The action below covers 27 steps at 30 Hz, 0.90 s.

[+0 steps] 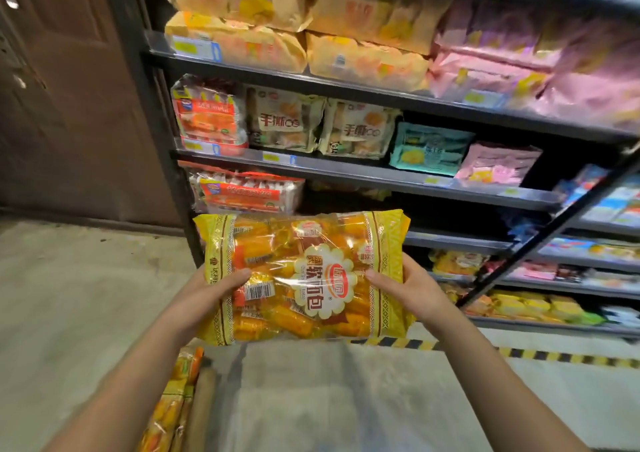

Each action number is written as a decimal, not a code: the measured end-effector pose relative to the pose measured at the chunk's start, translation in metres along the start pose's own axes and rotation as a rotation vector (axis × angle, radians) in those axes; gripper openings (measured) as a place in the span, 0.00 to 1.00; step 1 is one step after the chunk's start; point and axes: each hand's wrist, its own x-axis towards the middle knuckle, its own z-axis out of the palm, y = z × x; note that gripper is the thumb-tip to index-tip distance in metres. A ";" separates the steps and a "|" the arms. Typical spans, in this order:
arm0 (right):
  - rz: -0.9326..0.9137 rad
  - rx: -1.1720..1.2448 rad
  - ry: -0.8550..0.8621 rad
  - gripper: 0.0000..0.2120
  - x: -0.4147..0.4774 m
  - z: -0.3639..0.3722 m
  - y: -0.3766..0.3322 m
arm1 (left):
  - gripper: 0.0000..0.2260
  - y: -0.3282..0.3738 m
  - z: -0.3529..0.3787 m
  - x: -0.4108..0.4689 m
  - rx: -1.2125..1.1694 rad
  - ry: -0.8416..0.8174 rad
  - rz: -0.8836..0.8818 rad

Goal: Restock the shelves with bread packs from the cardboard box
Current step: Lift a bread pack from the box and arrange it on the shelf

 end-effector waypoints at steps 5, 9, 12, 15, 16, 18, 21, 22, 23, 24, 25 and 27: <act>-0.003 0.014 0.041 0.22 -0.006 -0.058 0.035 | 0.24 -0.001 0.065 0.016 0.050 -0.017 -0.035; -0.011 0.007 0.085 0.22 0.000 -0.103 0.057 | 0.25 -0.002 0.116 0.028 0.072 -0.015 -0.036; -0.020 -0.008 0.096 0.23 0.011 -0.126 0.066 | 0.27 -0.002 0.141 0.034 0.079 0.002 -0.028; -0.017 -0.001 0.095 0.22 0.022 -0.140 0.068 | 0.28 0.001 0.155 0.040 0.094 0.020 -0.020; -0.012 0.007 0.095 0.22 0.026 -0.142 0.067 | 0.28 0.003 0.157 0.042 0.093 0.026 -0.020; -0.008 0.018 0.090 0.19 0.035 -0.145 0.065 | 0.27 0.006 0.160 0.047 0.103 0.048 -0.028; -0.011 0.013 0.088 0.19 0.051 -0.143 0.062 | 0.28 0.011 0.158 0.061 0.139 0.076 -0.037; -0.011 0.010 0.096 0.19 0.056 -0.142 0.061 | 0.30 0.013 0.156 0.067 0.143 0.075 -0.037; -0.010 0.003 0.107 0.19 0.062 -0.139 0.059 | 0.31 0.015 0.153 0.074 0.152 0.067 -0.039; -0.009 -0.006 0.118 0.19 0.068 -0.137 0.057 | 0.31 0.017 0.149 0.081 0.167 0.053 -0.037; -0.006 -0.015 0.124 0.20 0.073 -0.135 0.055 | 0.30 0.020 0.146 0.089 0.187 0.043 -0.037; 0.003 -0.025 0.140 0.21 0.085 -0.130 0.051 | 0.27 0.025 0.143 0.102 0.202 0.027 -0.036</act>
